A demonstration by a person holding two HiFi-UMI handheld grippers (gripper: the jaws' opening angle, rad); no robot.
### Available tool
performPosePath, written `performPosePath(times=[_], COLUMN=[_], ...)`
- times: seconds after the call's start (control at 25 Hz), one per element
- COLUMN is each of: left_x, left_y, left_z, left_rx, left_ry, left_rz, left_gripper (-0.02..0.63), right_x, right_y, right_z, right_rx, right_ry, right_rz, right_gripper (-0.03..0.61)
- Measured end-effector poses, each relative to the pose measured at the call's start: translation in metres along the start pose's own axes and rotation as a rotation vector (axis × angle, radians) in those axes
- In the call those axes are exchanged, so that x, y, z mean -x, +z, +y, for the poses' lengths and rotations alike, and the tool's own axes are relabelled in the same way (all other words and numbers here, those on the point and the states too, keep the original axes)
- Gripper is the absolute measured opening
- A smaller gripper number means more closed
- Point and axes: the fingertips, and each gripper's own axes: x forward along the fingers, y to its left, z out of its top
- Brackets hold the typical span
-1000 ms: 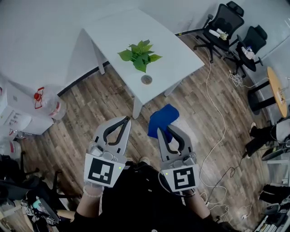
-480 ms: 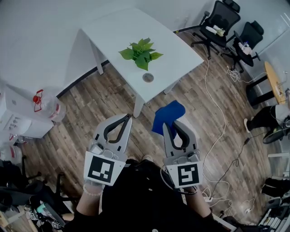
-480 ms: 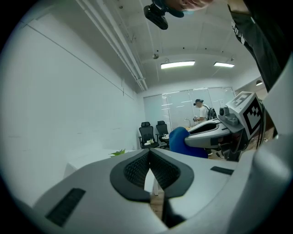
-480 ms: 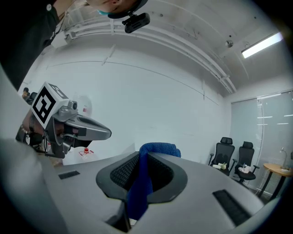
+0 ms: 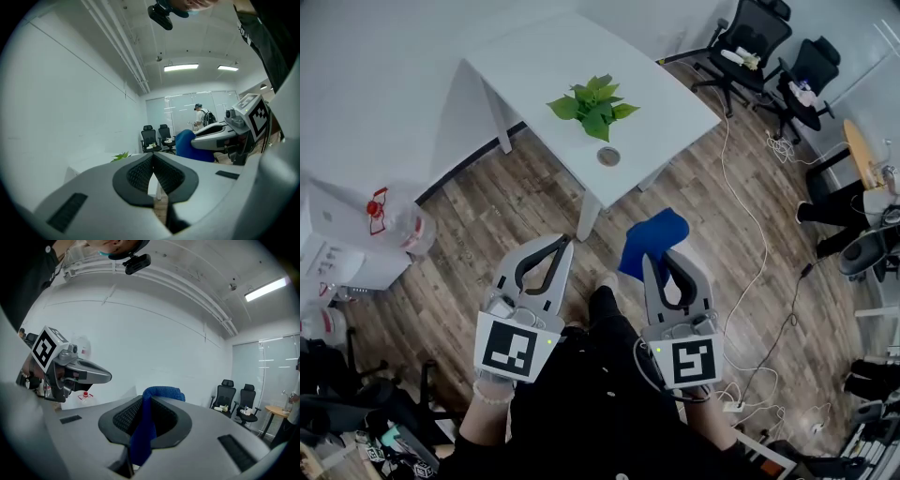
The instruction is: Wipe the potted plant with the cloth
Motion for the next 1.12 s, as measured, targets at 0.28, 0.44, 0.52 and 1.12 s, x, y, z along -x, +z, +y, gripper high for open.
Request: performPosePath(times=[0.28, 0.44, 0.52, 1.12], left_x=[-0.016, -0.035, -0.047, -0.170], left_y=[0.001, 0.001, 0.002, 0.011], left_z=[0.006, 0.018, 0.024, 0.081], left_rx=[-0.004, -0.002, -0.006, 0.029], left_ry=[0.010, 0.032, 0.043, 0.154], left_rz=[0.005, 0.014, 0.016, 0.046], left_gripper=[0.014, 0.014, 0.014, 0.014], right_x=[-0.020, -0.042, -0.054, -0.163], right_y=[0.000, 0.001, 0.000, -0.012], right_z=[-0.015, -0.027, -0.036, -0.142], right_rx=[0.001, 0.016, 0.018, -0.004], right_ry=[0.011, 0.037, 0.047, 0.124], right_rz=[-0.013, -0.029, -0.032, -0.029], right_gripper=[0.075, 0.075, 0.075, 0.075])
